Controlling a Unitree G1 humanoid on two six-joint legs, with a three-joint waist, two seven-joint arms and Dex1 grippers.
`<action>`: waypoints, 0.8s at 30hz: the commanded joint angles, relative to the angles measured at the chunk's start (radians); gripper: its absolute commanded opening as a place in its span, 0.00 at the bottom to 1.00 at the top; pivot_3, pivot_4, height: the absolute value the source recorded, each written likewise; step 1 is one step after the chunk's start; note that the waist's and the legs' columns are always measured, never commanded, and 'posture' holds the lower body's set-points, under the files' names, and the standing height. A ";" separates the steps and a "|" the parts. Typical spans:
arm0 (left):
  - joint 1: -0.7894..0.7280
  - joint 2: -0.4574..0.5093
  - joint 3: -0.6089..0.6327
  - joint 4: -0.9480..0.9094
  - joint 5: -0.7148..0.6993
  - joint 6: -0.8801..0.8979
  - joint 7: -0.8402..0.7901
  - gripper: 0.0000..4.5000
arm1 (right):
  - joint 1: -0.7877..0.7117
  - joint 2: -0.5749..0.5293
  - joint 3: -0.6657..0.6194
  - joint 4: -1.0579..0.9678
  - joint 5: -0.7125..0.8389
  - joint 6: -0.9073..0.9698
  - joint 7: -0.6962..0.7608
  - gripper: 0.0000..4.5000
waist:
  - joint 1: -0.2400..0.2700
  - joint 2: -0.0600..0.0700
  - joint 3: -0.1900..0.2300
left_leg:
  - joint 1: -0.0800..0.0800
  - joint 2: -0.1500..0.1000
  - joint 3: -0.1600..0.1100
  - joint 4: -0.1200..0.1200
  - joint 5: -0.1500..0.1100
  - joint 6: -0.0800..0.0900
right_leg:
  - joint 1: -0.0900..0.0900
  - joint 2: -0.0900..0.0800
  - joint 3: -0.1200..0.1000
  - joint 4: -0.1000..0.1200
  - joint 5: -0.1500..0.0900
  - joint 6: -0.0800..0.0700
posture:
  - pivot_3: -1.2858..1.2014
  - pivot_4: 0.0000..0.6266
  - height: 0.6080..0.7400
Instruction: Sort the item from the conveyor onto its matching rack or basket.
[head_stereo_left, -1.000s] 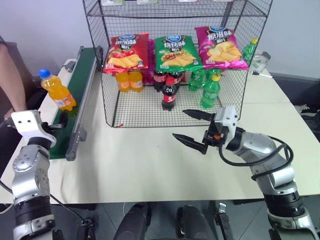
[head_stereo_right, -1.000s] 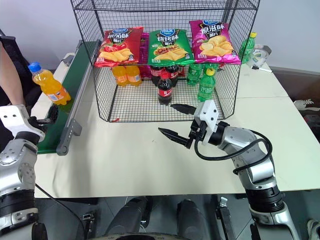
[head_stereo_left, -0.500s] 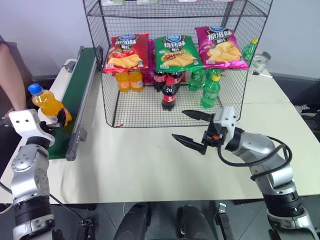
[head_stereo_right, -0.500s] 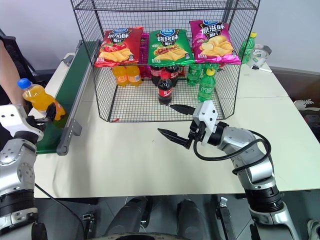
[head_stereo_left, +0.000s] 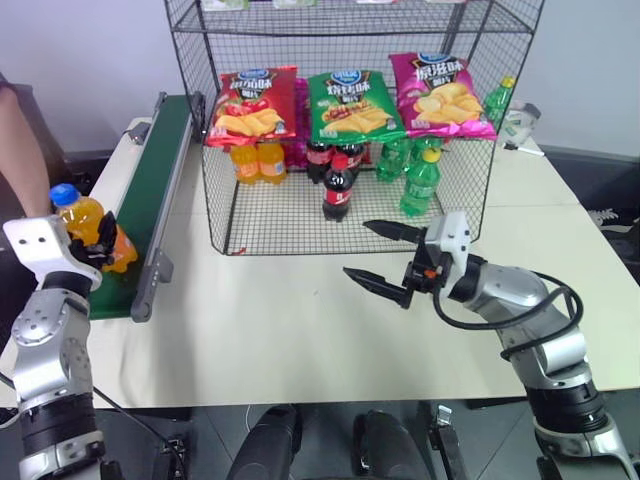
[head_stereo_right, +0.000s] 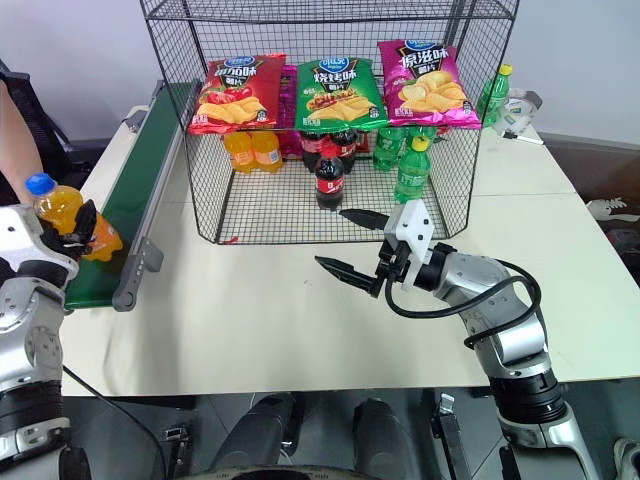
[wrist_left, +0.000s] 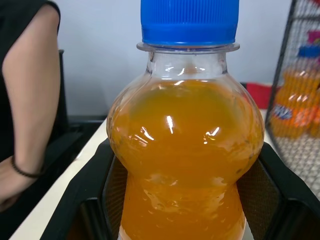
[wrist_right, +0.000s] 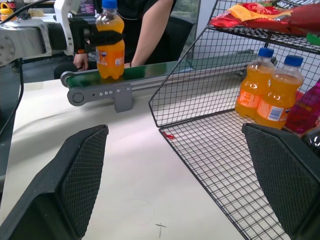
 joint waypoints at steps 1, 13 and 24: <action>-0.057 0.067 0.027 -0.139 -0.071 0.014 -0.050 0.59 | -0.025 -0.007 -0.022 -0.041 0.021 0.003 -0.004 1.00 | 0.001 -0.001 0.000 | 0.000 0.000 0.000 0.000 0.000 0.000 | 0.000 0.000 0.000 0.000 0.000 0.000 | 0.52 0.24 1.00; -0.141 0.059 -0.281 -0.318 -0.150 0.273 -0.174 0.59 | 0.000 -0.084 -0.111 -0.023 0.009 0.000 -0.015 1.00 | -0.002 0.000 0.000 | 0.000 0.000 0.000 0.000 0.000 0.000 | 0.002 0.000 0.000 0.000 0.000 0.000 | 0.52 0.24 1.00; -0.359 -0.231 -0.420 0.245 0.158 -0.118 -0.005 0.59 | 0.026 -0.094 -0.128 -0.057 -0.002 0.012 -0.048 1.00 | 0.006 -0.001 0.000 | 0.000 -0.001 0.000 0.002 0.000 0.000 | 0.002 0.000 -0.002 0.000 0.000 0.000 | 0.52 0.24 1.00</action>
